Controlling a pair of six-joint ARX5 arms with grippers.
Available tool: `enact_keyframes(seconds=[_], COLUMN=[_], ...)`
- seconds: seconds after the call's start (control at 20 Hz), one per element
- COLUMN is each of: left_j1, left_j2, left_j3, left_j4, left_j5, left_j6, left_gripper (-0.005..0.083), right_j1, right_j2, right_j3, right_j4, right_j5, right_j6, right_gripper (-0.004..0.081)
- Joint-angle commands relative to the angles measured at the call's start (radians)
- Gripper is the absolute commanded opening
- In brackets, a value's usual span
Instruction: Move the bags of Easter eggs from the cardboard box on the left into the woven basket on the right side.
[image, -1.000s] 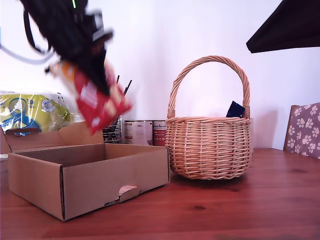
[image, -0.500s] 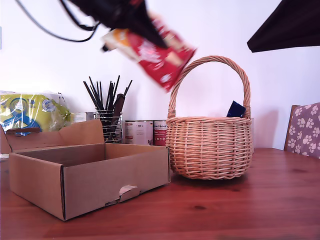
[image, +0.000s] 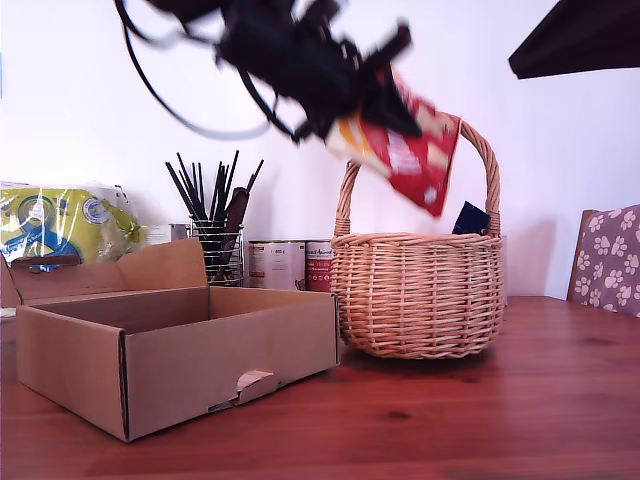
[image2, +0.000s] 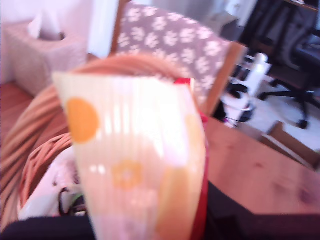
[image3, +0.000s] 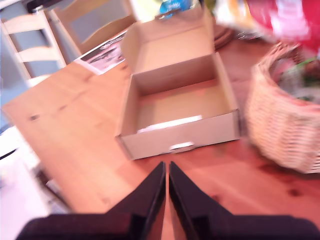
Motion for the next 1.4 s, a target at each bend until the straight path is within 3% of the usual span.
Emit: enact_keyframes(seconds=[0.0, 0.15, 0.25, 0.45, 0.6, 0.85, 0.95, 1.05, 1.1, 1.35], left_j1=[-0.01, -0.024, -0.029, -0.038, -0.05, -0.066, -0.069, -0.069, -0.068, -0.057], left_j2=[0.049, 0.13, 0.171, 0.23, 0.235, 0.235, 0.235, 0.235, 0.235, 0.192], left_j3=[-0.01, -0.01, -0.008, -0.007, -0.007, -0.007, -0.007, -0.003, 0.008, 0.129], left_j4=[0.093, 0.23, 0.272, 0.288, 0.281, 0.25, 0.235, 0.235, 0.221, -0.034], left_j5=[-0.059, -0.158, -0.165, -0.166, -0.171, -0.179, -0.184, -0.177, -0.159, -0.158], left_j6=[-0.034, -0.117, -0.216, -0.343, -0.349, -0.464, -0.469, -0.448, -0.403, -0.182], left_gripper=[0.0036, 0.0036, 0.0036, 0.0036, 0.0036, 0.0048, 0.0181, 0.0438, 0.0521, 0.0533], right_j1=[-0.011, -0.015, -0.015, -0.015, -0.015, -0.014, -0.014, -0.014, -0.014, -0.014], right_j2=[-0.02, -0.04, -0.044, -0.044, -0.044, -0.044, -0.044, -0.044, -0.044, -0.044], right_j3=[0.016, 0.017, 0.017, 0.017, 0.017, 0.017, 0.017, 0.017, 0.018, 0.033], right_j4=[0.01, 0.01, 0.01, 0.008, 0.007, 0.008, 0.01, 0.011, 0.011, 0.012], right_j5=[0.004, 0.004, 0.004, 0.003, 0.003, -0.002, -0.002, -0.002, -0.004, -0.005], right_j6=[-0.006, -0.007, -0.008, -0.01, -0.01, -0.01, -0.01, -0.009, -0.009, -0.009], right_gripper=[0.0001, 0.0, 0.0, 0.0, 0.0, 0.0, 0.0, 0.0, 0.0, 0.0])
